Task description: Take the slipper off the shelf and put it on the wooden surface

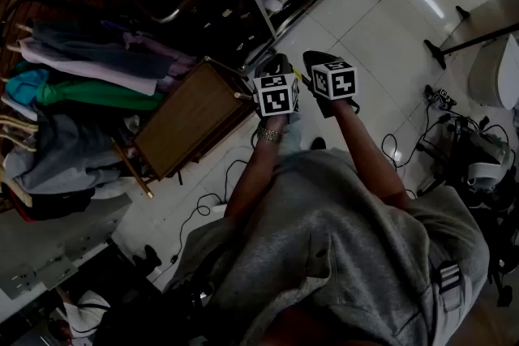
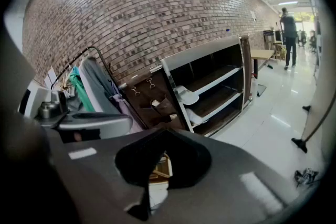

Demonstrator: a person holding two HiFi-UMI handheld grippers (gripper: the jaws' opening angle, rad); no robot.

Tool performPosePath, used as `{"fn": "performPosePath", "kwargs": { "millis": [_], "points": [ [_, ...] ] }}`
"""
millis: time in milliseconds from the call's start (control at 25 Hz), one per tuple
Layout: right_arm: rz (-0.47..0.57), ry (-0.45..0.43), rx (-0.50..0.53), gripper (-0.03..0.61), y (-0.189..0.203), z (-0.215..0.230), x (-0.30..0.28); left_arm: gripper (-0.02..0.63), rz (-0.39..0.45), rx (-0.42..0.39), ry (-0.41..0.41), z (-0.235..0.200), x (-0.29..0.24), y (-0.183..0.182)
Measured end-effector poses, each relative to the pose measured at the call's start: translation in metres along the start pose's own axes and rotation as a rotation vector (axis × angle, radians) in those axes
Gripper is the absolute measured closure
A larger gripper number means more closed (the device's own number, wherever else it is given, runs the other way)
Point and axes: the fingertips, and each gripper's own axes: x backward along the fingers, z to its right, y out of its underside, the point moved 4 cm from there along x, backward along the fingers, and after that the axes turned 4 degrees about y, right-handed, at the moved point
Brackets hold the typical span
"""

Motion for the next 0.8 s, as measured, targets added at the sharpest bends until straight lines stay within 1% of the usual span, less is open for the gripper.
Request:
{"fn": "performPosePath", "kwargs": {
  "millis": [120,200,280,360,480,600,680,720,760,800],
  "points": [
    [-0.033,-0.005,-0.007,0.578,-0.035,-0.003,-0.044,0.607,-0.045,0.009,-0.009,-0.041,-0.035,-0.024],
    [-0.046,0.001,-0.029,0.578,-0.056,-0.003,-0.069,0.607,-0.05,0.001,-0.005,-0.06,-0.055,-0.046],
    [-0.052,0.025,-0.031,0.578,-0.075,-0.001,-0.085,0.607,-0.053,-0.018,0.015,-0.068,-0.074,-0.066],
    [-0.059,0.042,-0.026,0.577,-0.09,0.001,-0.1,0.607,-0.053,-0.019,0.031,-0.075,-0.09,-0.081],
    [-0.076,0.017,-0.028,0.574,-0.096,0.005,-0.123,0.607,-0.06,0.008,0.037,-0.087,-0.107,-0.087],
    [-0.09,0.006,-0.063,0.503,-0.097,0.022,-0.149,0.607,-0.076,0.041,0.024,-0.1,-0.118,-0.086],
    [-0.083,0.003,-0.119,0.458,-0.097,0.04,-0.175,0.607,-0.084,0.062,0.013,-0.11,-0.121,-0.085],
    [-0.068,-0.014,-0.163,0.445,-0.099,0.047,-0.19,0.607,-0.084,0.07,0.006,-0.116,-0.121,-0.085],
    [-0.056,-0.03,-0.206,0.417,-0.1,0.055,-0.207,0.607,-0.083,0.078,-0.004,-0.122,-0.12,-0.084],
    [-0.056,-0.037,-0.242,0.356,-0.099,0.065,-0.228,0.607,-0.084,0.09,-0.019,-0.129,-0.118,-0.081]
  ]
}}
